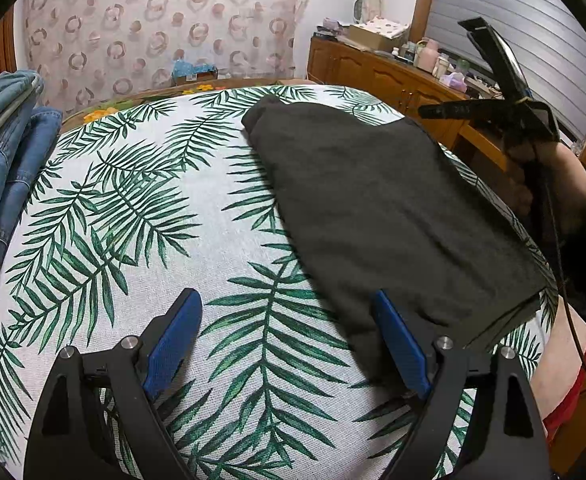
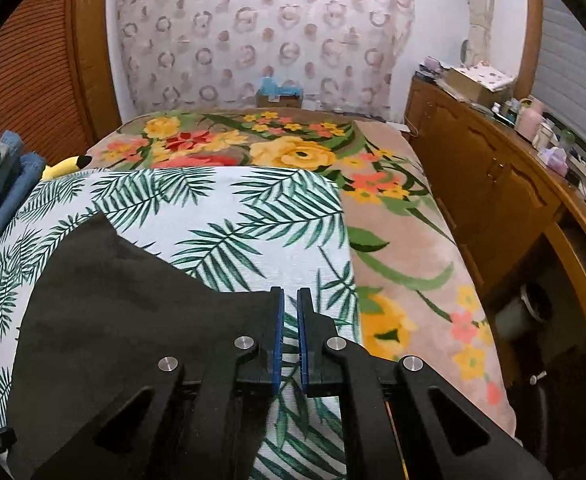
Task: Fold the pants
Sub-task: 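Lower the folded end onto the garment and open the right gripper, then grasp the black garment's folded end with the left gripper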
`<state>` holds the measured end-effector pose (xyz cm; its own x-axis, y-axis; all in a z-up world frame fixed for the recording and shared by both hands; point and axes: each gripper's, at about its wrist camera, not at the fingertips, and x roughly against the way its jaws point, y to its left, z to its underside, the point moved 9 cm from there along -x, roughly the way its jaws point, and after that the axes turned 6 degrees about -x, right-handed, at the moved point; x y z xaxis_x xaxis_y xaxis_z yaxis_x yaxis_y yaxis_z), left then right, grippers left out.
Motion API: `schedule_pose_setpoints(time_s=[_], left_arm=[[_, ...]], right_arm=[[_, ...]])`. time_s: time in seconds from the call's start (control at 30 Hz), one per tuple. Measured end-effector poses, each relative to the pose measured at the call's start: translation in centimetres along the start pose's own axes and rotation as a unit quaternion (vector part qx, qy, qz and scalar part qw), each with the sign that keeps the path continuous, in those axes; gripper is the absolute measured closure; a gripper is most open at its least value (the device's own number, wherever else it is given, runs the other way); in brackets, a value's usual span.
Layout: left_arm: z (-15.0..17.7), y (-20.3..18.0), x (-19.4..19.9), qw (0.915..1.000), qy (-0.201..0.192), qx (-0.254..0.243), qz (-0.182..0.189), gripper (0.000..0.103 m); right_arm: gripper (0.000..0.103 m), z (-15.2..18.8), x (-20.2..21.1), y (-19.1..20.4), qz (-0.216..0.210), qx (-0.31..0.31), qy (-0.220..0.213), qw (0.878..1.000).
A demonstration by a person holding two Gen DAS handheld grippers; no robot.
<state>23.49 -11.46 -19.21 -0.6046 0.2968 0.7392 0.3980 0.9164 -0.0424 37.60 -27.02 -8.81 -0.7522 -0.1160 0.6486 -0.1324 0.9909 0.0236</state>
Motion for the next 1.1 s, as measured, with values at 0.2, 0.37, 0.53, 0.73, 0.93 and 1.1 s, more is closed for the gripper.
schedule_pose_setpoints(time_s=[0.2,0.37,0.53,0.73,0.93,1.1], left_arm=[[0.0,0.0,0.0,1.0,0.0,0.001,0.001,0.015],[0.0,0.0,0.0,1.0,0.0,0.0,0.0,0.015],[0.0,-0.1,0.0,1.0,0.001,-0.001,-0.001,0.015],[0.0,0.0,0.0,1.0,0.002,-0.002,0.0,0.014],[0.2,-0.5,0.4,0.9997,0.002,-0.007,0.025,0.014],[1.3,-0.3,2.0,0.9996,-0.008,-0.026,0.005,0.015]], right_arm=[[0.079,1.0,1.3,1.4,-0.035,0.003,0.006,0.999],[0.075,4.7,4.0,3.7,-0.063,0.034,0.007,0.997],[0.074,8.3,4.8,5.2,-0.08,0.06,0.026,0.995],[0.069,9.4,4.4,5.1,-0.074,0.081,0.026,0.994],[0.064,9.8,4.1,5.0,-0.083,0.067,0.012,0.994],[0.064,10.2,4.4,5.3,-0.083,0.063,0.011,0.994]])
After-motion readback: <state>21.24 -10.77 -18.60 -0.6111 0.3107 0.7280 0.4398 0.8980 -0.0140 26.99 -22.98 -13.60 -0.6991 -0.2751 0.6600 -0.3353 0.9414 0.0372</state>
